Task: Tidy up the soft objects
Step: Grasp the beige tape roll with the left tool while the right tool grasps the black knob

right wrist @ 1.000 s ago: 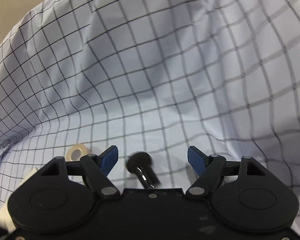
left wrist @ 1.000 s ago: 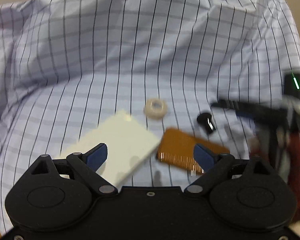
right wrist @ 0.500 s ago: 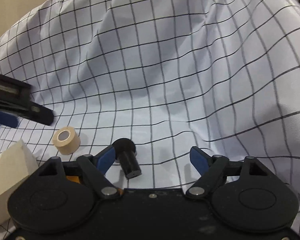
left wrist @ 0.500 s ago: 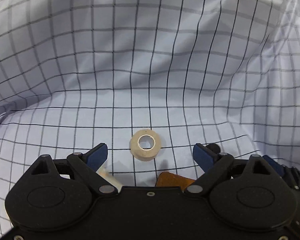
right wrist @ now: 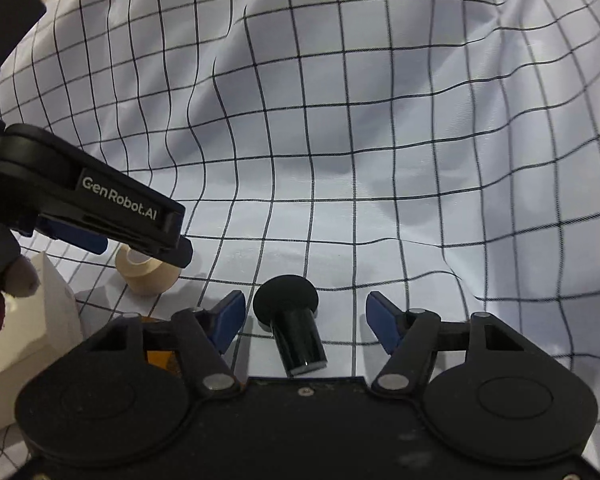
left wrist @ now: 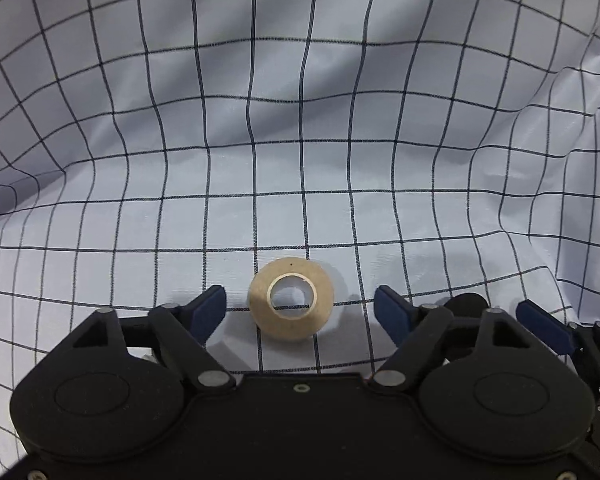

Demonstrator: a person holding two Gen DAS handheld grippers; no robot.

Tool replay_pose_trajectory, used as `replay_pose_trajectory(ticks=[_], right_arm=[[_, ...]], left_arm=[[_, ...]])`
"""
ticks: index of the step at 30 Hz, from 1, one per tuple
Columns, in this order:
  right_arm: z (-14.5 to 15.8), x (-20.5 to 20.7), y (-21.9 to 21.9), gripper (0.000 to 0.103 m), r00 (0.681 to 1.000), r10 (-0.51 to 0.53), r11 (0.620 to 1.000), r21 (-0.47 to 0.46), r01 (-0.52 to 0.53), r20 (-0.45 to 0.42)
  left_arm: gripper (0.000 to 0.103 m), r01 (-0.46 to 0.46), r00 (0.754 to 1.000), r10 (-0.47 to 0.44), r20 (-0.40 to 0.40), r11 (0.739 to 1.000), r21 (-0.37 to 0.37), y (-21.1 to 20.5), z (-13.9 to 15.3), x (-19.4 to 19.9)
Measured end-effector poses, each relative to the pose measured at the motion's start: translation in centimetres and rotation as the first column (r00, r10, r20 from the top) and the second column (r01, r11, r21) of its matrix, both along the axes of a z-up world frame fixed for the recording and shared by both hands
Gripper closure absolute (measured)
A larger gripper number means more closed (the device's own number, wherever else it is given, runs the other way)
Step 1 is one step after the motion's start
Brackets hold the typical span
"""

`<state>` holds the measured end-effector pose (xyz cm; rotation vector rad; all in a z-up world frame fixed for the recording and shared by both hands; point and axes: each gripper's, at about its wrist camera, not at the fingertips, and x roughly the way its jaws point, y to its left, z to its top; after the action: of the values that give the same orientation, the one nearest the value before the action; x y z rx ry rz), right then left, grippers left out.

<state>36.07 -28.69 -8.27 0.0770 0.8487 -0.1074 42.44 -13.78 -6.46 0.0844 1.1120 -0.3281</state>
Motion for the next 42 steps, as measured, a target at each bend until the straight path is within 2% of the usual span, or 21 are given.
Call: replay_pose_trajectory(ticks=[5,7,9,11,12,18,23,29,35,42], right_arm=[[-1.0,1.1,0.1,0.046,0.999,0.022,1.000,-0.004,-0.022,-0.032],[-1.3,1.4,0.2,0.051,0.999,0.036,0.999,-0.010,-0.037,-0.038],[-1.5,1.6,0.2,0.055,0.998,0.044,0.999,-0.004,-0.045,-0.046],[-1.6,1.7,0.2,0.060,0.998,0.044,0.999,0.005,-0.044,-0.047],[-1.5,1.8,0.2,0.068,0.998,0.050,0.999,0.014,-0.049,-0.046],[-1.1,2.1,-0.3,0.069,0.999,0.031,0.998,0.048,-0.029,-0.041],[0.4,1.1,-1.5,0.069,1.000,-0.019,0.997,0.068,0.020,-0.010],[3.9,-1.5,-2.0,0.069,0.997,-0.062,0.994,0.097,0.057,0.055],[8.1,-6.2,-0.9,0.069,0.990,-0.058,0.991,0.126,0.041,0.130],[12.7,-13.7,1.5,0.069,0.980,-0.026,0.988,0.156,-0.006,0.198]], left_arm=[[0.034,-0.003,0.999,0.002,-0.032,1.000,-0.014,-0.4,-1.0,0.9],[0.036,-0.001,0.999,0.001,-0.038,1.000,-0.012,-0.4,-1.3,1.0],[0.049,-0.001,0.999,0.001,-0.044,1.000,-0.011,-0.5,-1.6,1.1],[0.053,-0.007,0.999,0.006,-0.054,1.000,-0.015,-0.8,-2.0,1.5],[0.054,-0.011,0.998,0.010,-0.057,1.000,-0.019,-0.9,-2.2,1.7],[0.055,-0.026,0.998,0.024,-0.049,0.999,-0.047,-0.1,-1.8,1.7],[0.055,-0.018,1.000,0.018,0.005,0.998,-0.053,0.6,0.4,0.4],[0.055,-0.019,0.998,0.023,0.054,0.997,-0.076,2.2,3.9,-2.0],[0.055,-0.034,0.991,0.043,0.124,0.996,-0.077,3.7,8.5,-6.1],[0.055,-0.020,0.973,0.041,0.225,0.995,-0.095,6.7,12.8,-13.5]])
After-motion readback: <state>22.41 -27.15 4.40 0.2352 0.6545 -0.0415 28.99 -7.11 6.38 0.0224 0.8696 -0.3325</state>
